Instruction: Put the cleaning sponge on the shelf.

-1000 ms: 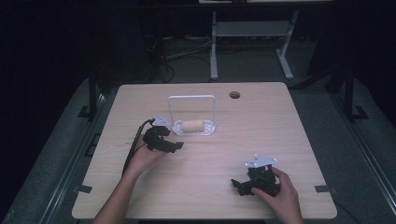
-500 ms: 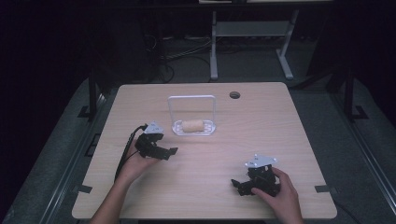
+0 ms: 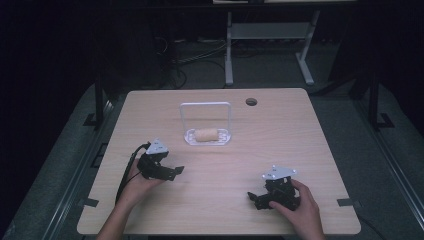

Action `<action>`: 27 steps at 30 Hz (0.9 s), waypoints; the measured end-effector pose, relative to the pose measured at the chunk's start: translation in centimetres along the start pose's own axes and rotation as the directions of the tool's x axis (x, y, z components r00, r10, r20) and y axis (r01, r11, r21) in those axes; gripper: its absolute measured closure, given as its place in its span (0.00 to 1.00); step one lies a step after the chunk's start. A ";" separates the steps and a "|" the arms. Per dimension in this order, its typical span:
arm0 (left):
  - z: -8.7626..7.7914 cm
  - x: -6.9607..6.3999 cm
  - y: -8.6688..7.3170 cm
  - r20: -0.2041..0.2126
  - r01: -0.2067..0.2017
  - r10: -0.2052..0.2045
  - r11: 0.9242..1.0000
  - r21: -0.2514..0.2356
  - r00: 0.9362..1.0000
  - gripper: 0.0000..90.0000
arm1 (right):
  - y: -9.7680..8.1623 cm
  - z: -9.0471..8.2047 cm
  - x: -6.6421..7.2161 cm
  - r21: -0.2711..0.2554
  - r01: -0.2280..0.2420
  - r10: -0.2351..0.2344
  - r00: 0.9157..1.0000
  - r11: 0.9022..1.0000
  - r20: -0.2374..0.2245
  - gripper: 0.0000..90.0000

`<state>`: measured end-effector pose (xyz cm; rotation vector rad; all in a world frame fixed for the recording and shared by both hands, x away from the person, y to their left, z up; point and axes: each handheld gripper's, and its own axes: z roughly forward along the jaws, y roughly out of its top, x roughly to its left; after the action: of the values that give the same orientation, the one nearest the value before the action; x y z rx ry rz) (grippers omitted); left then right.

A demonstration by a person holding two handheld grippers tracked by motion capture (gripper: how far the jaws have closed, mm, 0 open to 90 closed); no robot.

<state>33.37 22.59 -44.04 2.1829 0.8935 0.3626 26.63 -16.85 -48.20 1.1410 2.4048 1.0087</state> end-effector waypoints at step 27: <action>-4.2 -0.3 -4.8 -0.068 0.018 -0.020 1.000 -0.022 0.997 0.15 | 0.0 0.0 0.0 0.002 -0.003 0.003 1.000 1.000 0.001 0.02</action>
<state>28.73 26.98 -44.59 2.1524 0.9430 0.4380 26.61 -16.84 -48.19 1.1463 2.4042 1.0064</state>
